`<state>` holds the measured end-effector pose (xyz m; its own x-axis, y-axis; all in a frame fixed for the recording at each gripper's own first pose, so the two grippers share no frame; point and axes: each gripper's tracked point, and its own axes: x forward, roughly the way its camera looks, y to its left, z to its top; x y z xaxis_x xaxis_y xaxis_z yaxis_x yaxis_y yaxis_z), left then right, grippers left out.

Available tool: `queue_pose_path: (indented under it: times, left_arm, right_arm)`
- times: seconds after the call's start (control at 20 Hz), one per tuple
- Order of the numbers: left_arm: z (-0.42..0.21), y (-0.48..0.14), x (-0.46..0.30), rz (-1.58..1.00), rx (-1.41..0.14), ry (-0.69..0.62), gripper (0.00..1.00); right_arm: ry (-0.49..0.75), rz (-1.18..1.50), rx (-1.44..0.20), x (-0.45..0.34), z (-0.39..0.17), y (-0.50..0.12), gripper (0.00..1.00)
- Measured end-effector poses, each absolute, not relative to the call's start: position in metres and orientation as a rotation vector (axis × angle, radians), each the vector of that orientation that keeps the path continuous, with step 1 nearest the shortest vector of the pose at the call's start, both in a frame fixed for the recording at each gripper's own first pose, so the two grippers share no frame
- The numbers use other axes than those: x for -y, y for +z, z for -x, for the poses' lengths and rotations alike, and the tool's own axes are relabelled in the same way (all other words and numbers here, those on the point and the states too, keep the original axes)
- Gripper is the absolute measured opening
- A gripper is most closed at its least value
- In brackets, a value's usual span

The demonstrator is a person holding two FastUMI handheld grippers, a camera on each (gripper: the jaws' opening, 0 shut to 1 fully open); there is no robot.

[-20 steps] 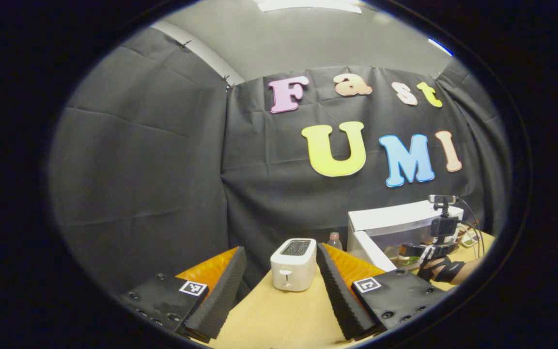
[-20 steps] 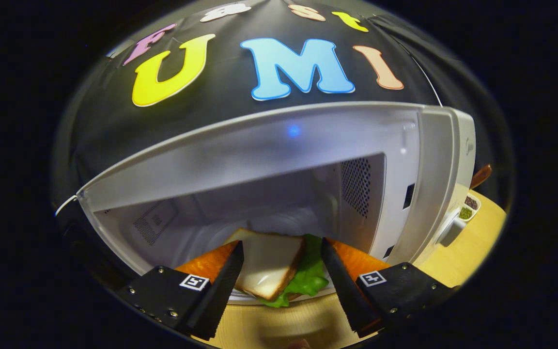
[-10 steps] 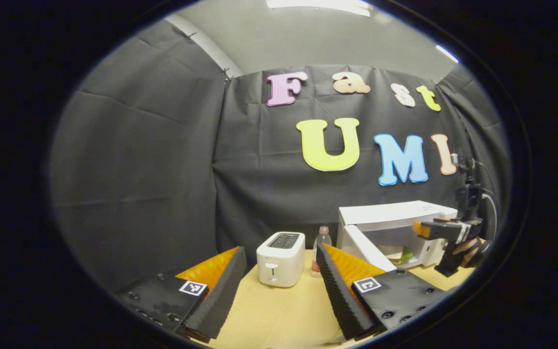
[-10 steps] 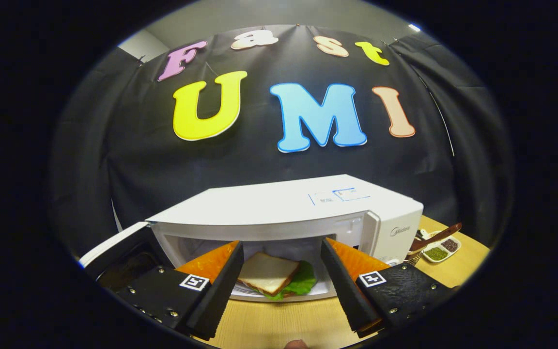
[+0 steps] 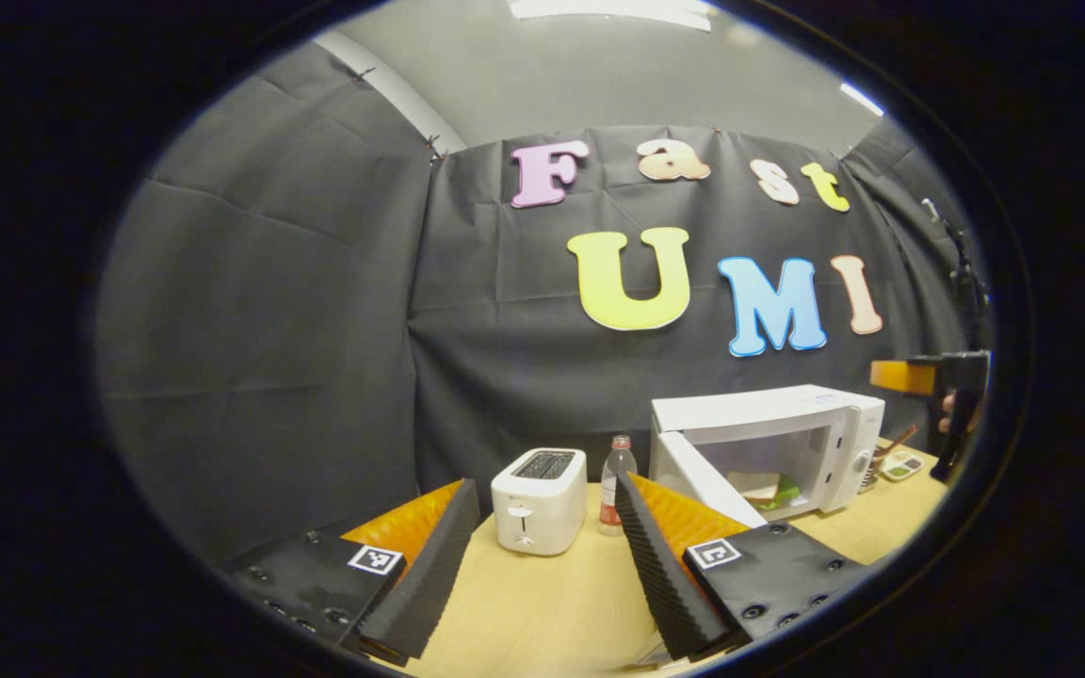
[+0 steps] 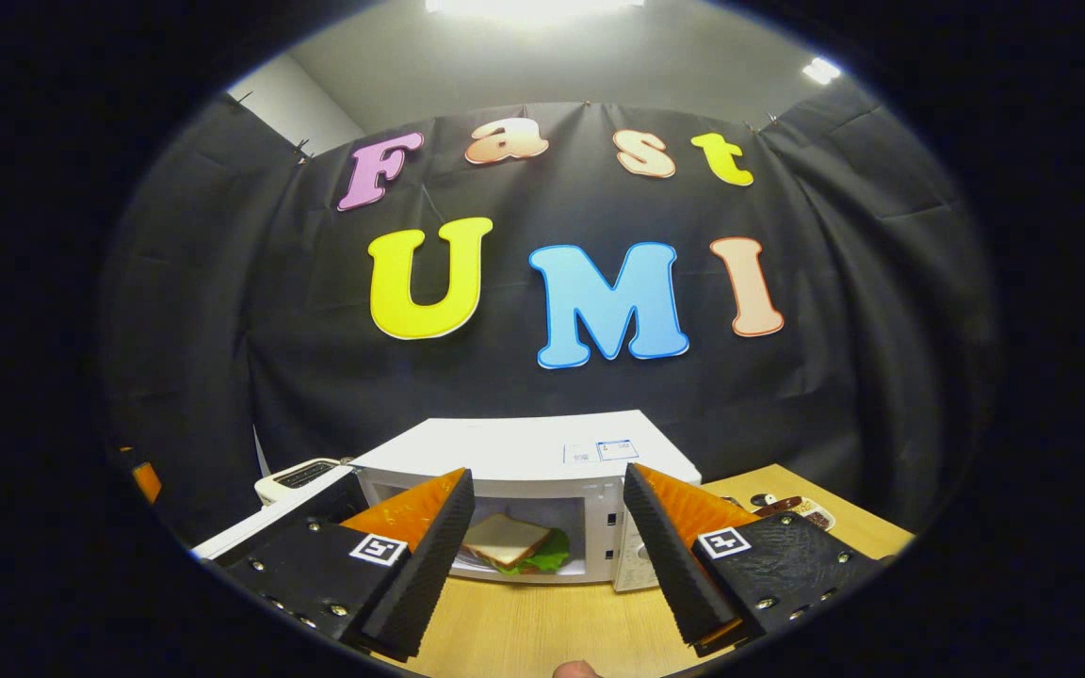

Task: Open the microwave oven with the left hand, put the food in, and close the microwave oven.

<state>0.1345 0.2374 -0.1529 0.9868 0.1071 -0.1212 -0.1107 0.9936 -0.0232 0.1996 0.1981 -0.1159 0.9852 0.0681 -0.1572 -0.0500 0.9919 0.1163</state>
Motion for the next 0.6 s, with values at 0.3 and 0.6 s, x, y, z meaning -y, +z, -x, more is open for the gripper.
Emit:
queue_pose_path:
  times: [0.3, 0.6]
  left_arm:
    - [-0.120, -0.166, -0.230, 0.001, -0.140, 0.122, 0.94]
    - [-0.107, -0.185, -0.228, -0.019, -0.188, 0.160, 0.95]
  right_arm:
    - [0.054, -0.126, -0.102, -0.167, -0.155, -0.073, 0.96]
    - [0.048, -0.133, -0.059, -0.140, -0.126, -0.050, 0.96]
